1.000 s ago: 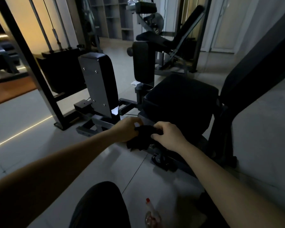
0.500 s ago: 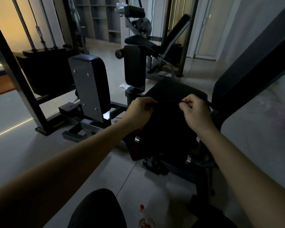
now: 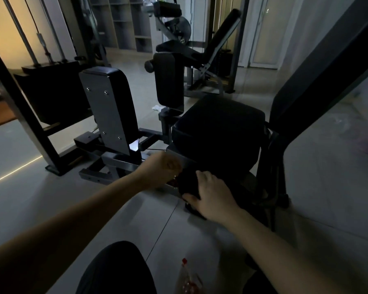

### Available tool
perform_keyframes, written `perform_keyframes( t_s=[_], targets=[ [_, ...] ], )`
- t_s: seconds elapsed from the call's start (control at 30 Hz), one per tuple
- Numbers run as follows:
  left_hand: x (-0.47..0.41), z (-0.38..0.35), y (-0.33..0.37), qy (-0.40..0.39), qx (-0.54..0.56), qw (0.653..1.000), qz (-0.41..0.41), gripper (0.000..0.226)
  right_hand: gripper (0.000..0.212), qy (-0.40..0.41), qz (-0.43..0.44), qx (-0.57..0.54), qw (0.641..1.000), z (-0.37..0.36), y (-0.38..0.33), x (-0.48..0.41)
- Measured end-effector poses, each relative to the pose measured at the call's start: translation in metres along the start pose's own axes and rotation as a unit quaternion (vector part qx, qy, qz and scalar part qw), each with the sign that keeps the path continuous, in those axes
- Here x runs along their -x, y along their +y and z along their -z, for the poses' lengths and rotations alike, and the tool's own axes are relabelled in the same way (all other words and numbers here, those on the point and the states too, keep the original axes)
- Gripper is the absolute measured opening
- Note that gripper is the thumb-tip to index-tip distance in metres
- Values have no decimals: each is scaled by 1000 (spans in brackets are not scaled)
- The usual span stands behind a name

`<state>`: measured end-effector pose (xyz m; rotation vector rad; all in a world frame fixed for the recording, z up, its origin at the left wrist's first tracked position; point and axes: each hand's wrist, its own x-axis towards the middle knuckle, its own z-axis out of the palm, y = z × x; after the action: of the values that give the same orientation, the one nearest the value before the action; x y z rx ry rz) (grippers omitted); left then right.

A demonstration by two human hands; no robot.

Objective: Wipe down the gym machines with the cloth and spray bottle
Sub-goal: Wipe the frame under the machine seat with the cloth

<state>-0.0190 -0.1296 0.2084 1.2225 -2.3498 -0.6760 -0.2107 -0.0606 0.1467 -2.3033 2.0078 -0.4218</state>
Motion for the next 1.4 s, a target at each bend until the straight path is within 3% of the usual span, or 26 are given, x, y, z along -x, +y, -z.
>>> perform_keyframes(
  t_s=[0.07, 0.17, 0.27, 0.37, 0.43, 0.5, 0.53, 0.63, 0.73, 0.83, 0.93, 1.03, 1.1, 1.17, 1.27, 1.33, 1.4],
  targets=[
    [-4, -8, -4, 98, -32, 994, 41, 15, 64, 48, -7, 122, 991, -17, -8, -9],
    [-13, -21, -8, 118, -66, 989, 64, 12, 44, 59, 43, 134, 988, -12, 2, -30],
    [-24, -28, -8, 112, -54, 978, 165, 25, 43, -43, 86, 71, 993, 1, 13, -44],
    [-35, -36, -13, 116, 21, 952, 284, 31, 38, -202, 21, -61, 977, 11, 17, -60],
    [-42, -43, -14, 121, 128, 934, 312, 32, 29, -224, -15, -99, 969, 10, 16, -65],
    [-48, -49, -6, 129, 183, 916, 332, 33, 22, -155, -24, -32, 987, 2, 12, -59],
    [-51, -50, -2, 131, 194, 909, 345, 33, 19, -76, -11, 23, 997, -6, 9, -52],
    [-58, -58, 6, 136, 207, 892, 379, 32, 23, 88, 56, 142, 984, -29, 10, -34],
    [-58, -63, 6, 167, 205, 887, 379, 32, 23, 127, 83, 170, 974, -32, 15, -37],
    [-57, -66, 4, 192, 203, 889, 362, 26, 16, -44, 65, 33, 996, -13, 17, -51],
    [-60, -68, -1, 198, 216, 890, 348, 27, 18, -246, 3, -122, 962, -2, 26, -77],
    [-60, -69, -3, 204, 224, 890, 340, 28, 23, -293, -26, -170, 941, -1, 26, -84],
    [-58, -68, 0, 208, 242, 885, 339, 27, 22, -223, -23, -107, 969, -2, 20, -73],
    [-55, -67, 1, 210, 248, 882, 341, 26, 16, -82, 8, 0, 997, -9, 14, -54],
    [-53, -68, 3, 213, 230, 882, 350, 27, 15, 86, 67, 128, 986, -24, 13, -32],
    [-52, -66, 6, 211, 215, 887, 351, 27, 23, 114, 89, 143, 979, -28, 19, -24],
    [-50, -65, 6, 203, 210, 891, 349, 28, 28, 90, 103, 133, 982, -26, 23, -19]
  ],
)
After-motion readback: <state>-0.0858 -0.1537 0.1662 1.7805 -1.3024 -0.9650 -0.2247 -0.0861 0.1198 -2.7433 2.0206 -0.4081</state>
